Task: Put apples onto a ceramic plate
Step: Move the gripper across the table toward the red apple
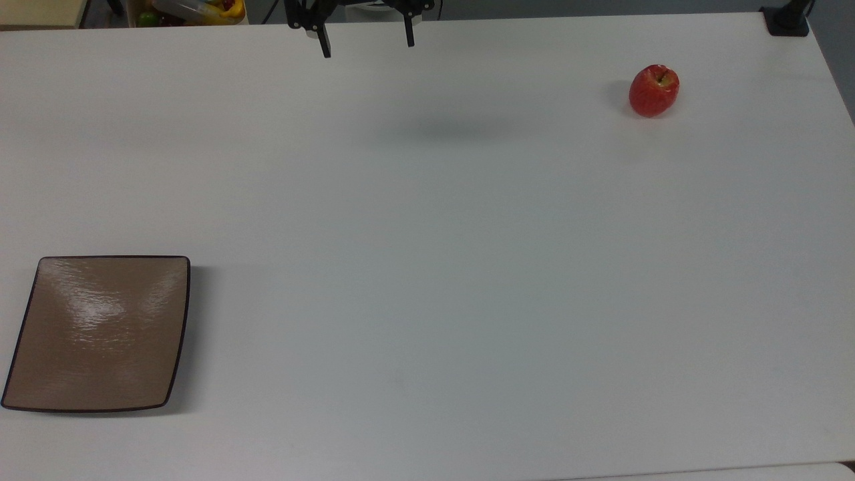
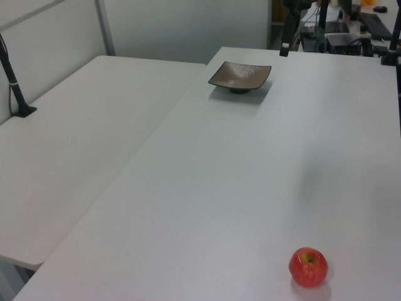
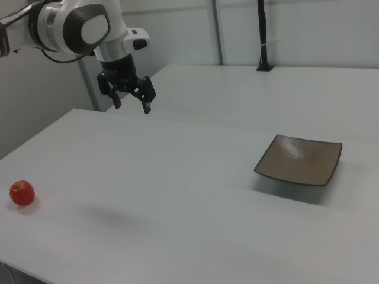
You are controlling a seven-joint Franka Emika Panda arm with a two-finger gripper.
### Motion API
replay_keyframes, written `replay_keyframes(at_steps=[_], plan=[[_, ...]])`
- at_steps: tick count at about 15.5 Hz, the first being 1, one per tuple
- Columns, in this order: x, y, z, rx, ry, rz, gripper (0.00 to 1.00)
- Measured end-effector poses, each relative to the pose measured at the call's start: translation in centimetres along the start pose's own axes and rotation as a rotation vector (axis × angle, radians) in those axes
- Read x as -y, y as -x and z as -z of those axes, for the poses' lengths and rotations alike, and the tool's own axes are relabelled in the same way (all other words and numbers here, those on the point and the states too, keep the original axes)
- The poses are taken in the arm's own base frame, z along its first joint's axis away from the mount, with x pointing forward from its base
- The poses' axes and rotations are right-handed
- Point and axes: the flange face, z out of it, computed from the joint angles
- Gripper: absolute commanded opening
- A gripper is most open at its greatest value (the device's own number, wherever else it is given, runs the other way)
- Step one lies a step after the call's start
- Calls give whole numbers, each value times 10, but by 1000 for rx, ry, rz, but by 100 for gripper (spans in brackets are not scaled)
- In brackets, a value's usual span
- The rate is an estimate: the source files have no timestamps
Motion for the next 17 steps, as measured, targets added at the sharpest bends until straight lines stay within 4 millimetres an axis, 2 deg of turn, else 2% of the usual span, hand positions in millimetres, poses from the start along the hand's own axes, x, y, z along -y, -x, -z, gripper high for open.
replay_keyframes(at_steps=[7,12,17], plan=[[0,0,0,-1,0,-1,100],[-8,2,3,1,1,-14,100],[3,13,9,50,-9,4,100]])
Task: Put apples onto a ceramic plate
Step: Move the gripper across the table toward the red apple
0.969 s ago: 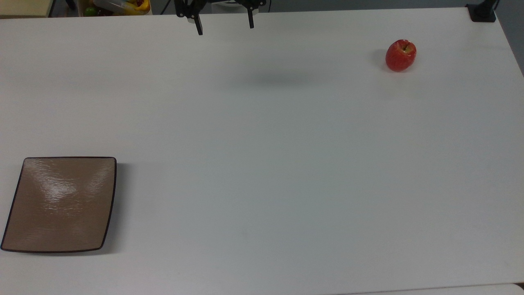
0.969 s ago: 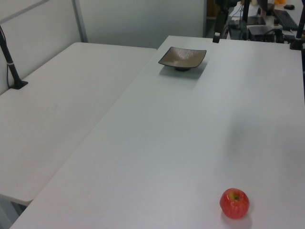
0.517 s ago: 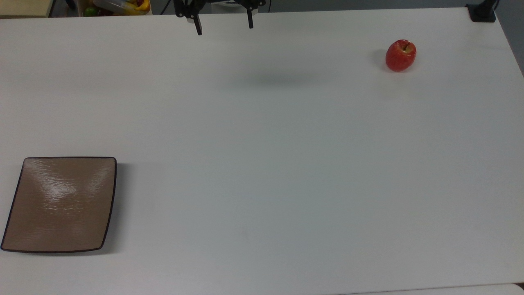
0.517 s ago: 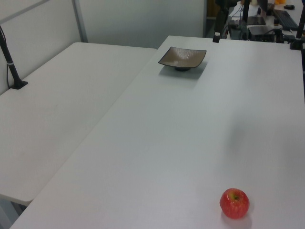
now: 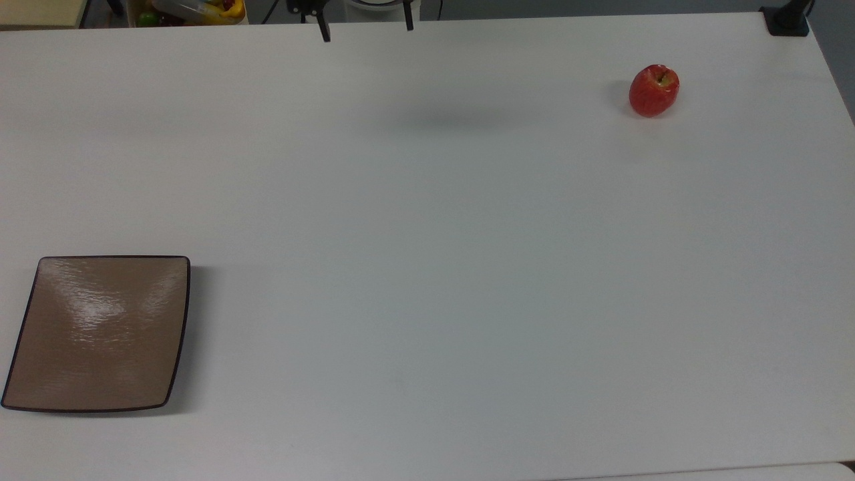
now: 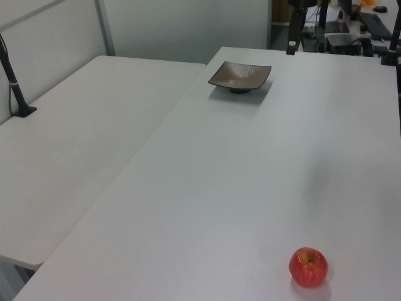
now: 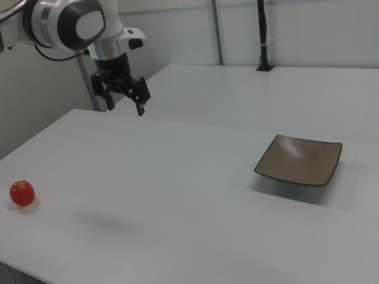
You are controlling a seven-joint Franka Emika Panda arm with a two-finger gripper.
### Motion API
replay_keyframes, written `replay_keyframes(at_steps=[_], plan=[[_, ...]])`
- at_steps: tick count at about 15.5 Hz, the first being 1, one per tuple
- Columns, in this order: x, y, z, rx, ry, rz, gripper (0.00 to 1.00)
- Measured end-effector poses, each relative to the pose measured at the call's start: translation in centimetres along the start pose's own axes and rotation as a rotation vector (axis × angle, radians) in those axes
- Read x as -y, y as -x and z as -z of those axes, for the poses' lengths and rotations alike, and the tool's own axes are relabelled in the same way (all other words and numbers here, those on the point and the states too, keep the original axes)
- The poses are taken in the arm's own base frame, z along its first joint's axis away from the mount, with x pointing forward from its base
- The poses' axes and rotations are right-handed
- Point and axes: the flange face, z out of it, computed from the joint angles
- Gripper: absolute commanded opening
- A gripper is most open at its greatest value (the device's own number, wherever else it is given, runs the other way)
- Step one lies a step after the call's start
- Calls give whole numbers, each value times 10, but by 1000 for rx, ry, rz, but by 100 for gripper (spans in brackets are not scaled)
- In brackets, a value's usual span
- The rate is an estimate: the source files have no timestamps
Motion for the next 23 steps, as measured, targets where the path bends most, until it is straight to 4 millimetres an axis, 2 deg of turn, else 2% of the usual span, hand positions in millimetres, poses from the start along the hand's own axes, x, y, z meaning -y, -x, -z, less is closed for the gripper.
replay_keyframes(at_steps=[3,9,15,19,23], plan=[[32,6,7,23,-8,38,100],[140,18,8,43,-17,98,100],[244,48,1,62,-28,211,100],[315,73,-21,106,-33,314,100],[363,82,-59,129,-44,366,100]])
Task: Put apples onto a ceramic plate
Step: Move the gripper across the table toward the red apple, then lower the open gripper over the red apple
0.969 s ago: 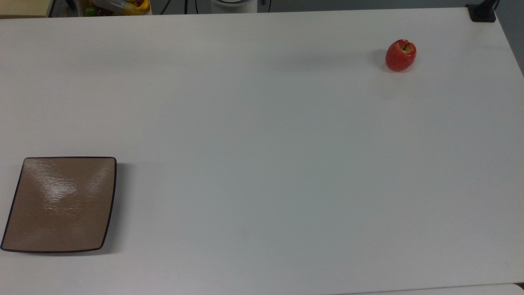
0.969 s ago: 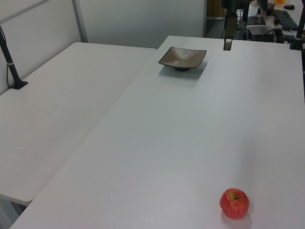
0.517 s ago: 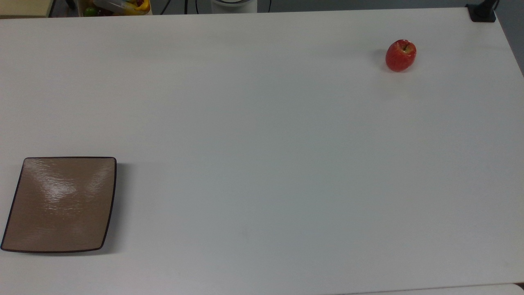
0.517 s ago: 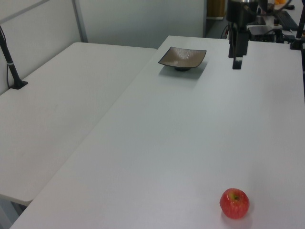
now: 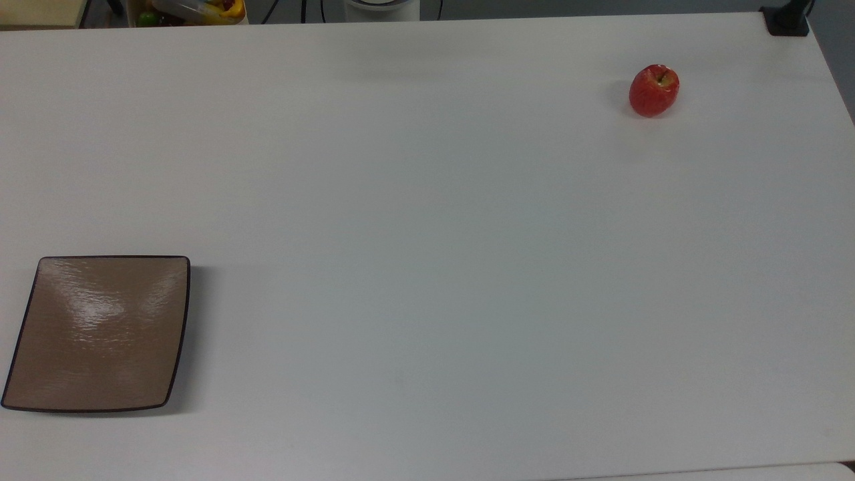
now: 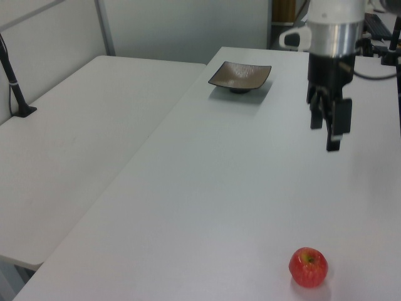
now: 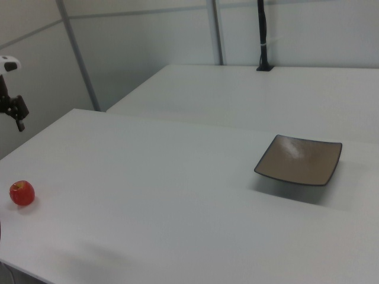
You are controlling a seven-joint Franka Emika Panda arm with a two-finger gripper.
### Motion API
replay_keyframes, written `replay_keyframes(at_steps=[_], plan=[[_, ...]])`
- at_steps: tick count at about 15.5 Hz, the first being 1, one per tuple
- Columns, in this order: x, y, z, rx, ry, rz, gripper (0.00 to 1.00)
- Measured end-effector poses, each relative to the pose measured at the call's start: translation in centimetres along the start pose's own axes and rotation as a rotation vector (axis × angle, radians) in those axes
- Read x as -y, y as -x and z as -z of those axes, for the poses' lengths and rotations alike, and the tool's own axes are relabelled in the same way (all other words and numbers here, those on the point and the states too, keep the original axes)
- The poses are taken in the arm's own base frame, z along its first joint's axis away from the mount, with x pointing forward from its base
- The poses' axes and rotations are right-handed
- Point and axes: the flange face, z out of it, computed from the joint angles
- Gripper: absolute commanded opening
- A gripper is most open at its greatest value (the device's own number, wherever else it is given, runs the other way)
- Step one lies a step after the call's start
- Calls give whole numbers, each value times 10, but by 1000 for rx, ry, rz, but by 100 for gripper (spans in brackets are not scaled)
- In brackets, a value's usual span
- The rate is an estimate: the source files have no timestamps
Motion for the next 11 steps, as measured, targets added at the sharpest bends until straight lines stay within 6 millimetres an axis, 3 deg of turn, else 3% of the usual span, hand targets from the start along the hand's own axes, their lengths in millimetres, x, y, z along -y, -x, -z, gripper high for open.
replay_keyframes(at_steps=[11], plan=[[51,-42,-160,42,38,40,100]])
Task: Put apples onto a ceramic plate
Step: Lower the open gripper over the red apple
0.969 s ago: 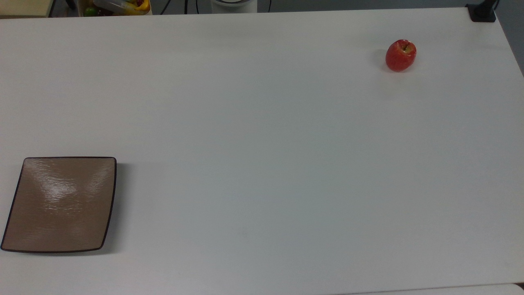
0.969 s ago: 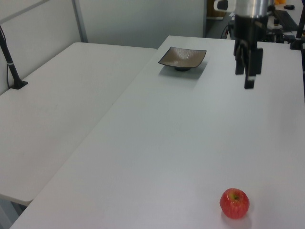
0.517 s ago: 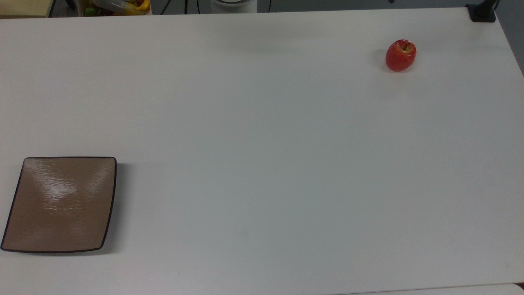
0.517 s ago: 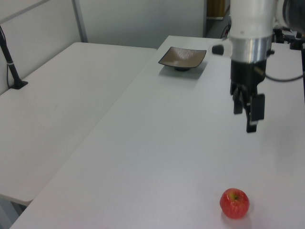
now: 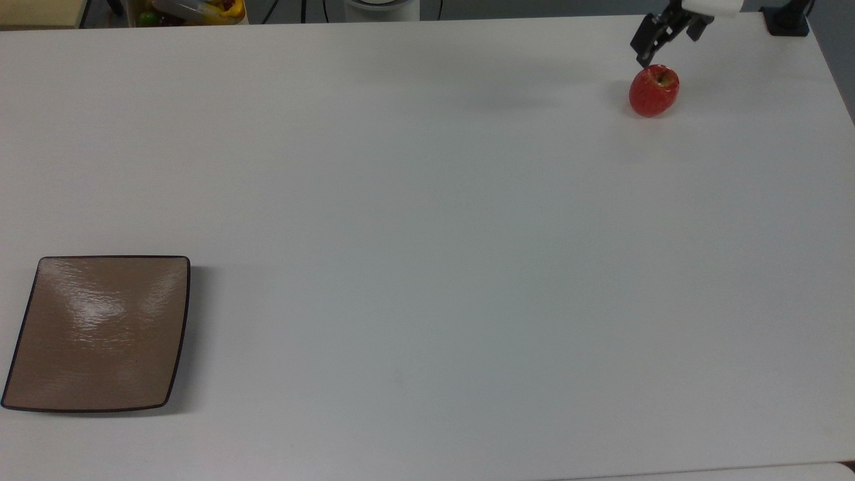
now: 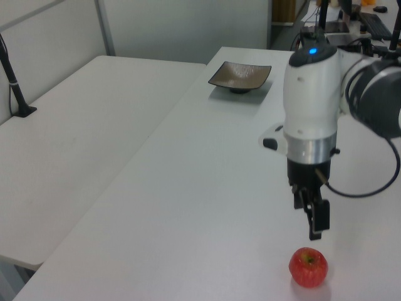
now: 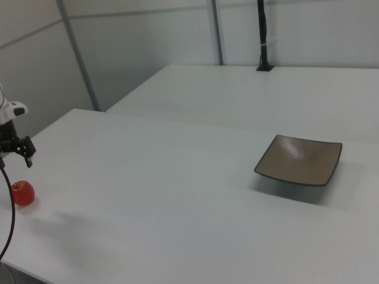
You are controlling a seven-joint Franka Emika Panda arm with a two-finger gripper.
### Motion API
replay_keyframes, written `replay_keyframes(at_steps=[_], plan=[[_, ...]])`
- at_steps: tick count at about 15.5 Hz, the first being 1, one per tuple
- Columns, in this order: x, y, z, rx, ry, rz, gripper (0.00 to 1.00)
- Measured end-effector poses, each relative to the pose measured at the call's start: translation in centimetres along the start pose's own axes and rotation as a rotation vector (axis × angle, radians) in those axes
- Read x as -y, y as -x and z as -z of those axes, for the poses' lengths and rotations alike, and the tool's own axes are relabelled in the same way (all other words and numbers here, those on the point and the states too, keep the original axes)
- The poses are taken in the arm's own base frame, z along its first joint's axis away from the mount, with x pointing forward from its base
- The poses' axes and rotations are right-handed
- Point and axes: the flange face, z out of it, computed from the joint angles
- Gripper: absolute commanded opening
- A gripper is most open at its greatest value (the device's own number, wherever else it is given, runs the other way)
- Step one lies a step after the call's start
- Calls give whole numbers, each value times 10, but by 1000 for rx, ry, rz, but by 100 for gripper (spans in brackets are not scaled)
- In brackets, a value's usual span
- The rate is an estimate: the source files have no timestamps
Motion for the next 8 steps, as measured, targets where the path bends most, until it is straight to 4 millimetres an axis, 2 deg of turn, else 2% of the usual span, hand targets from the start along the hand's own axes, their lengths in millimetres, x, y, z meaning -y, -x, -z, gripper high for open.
replay_keyframes(at_steps=[3,8], plan=[[8,0,-29,13,17,27,100],[20,6,-55,52,37,63,100]])
